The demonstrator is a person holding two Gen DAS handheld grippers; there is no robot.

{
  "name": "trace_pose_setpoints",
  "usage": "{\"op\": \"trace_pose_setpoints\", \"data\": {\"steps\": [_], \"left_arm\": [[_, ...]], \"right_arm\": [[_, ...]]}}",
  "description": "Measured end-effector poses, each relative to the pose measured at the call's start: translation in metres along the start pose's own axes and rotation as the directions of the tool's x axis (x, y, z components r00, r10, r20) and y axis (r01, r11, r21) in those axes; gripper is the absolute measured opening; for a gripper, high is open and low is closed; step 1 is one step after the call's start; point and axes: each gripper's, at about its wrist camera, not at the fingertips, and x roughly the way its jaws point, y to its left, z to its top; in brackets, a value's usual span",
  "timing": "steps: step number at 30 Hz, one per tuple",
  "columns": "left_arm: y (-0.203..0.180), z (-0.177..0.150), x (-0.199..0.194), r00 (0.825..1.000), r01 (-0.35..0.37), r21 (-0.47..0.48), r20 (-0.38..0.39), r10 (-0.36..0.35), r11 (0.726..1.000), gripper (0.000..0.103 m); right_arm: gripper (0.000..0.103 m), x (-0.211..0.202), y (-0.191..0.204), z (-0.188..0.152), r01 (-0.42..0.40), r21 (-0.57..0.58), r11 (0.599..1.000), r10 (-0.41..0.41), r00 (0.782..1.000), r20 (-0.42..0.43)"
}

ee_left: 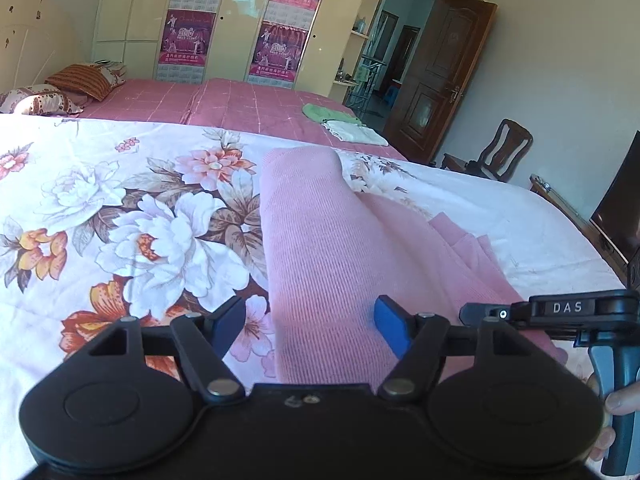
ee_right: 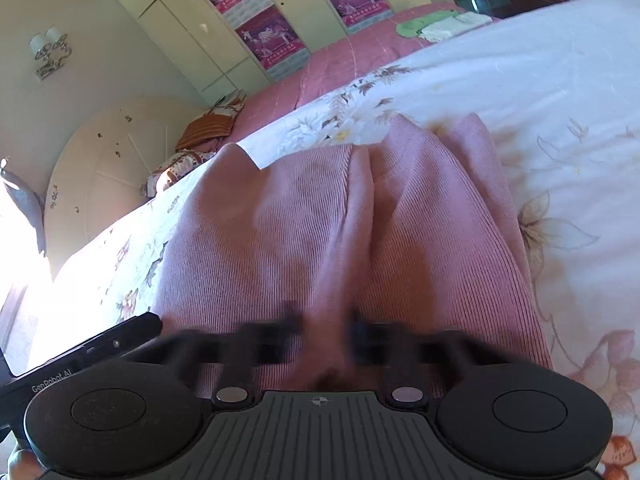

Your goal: Fold small clothes

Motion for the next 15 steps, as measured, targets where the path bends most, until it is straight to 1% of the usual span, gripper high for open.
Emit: {"op": "trace_pose_setpoints", "data": {"steps": [3,6,9,10,12,15], "left_arm": [[-0.002,-0.002,0.005,1.0,0.0,0.004,-0.006,0.0,1.0,0.07],[-0.004,-0.003,0.006,1.0,-0.004,0.007,-0.008,0.004,1.0,0.071],[-0.007,-0.002,0.006,1.0,-0.006,0.009,-0.008,0.006,1.0,0.071],[-0.008,-0.002,0.006,1.0,-0.005,0.015,-0.006,0.005,1.0,0.071],[-0.013,-0.001,0.004,1.0,-0.001,0.039,0.001,0.001,0.999,0.07],[-0.023,0.002,0.0,1.0,0.016,0.058,0.022,-0.017,0.998,0.07]], "right_arm": [[0.015,0.005,0.002,0.001,0.024,-0.033,0.999,-0.024,1.0,0.002],[0.015,0.018,-0.008,0.004,0.007,0.023,1.0,-0.006,1.0,-0.029],[0.014,0.013,-0.002,0.004,0.005,-0.018,1.0,-0.006,1.0,-0.02],[0.011,0.008,0.002,0.005,0.009,-0.041,0.999,-0.009,1.0,-0.001],[0.011,-0.007,0.01,0.008,0.029,-0.088,0.996,-0.023,0.998,0.062],[0.011,-0.031,0.017,0.018,0.043,-0.123,0.992,-0.024,0.988,0.152]]}}
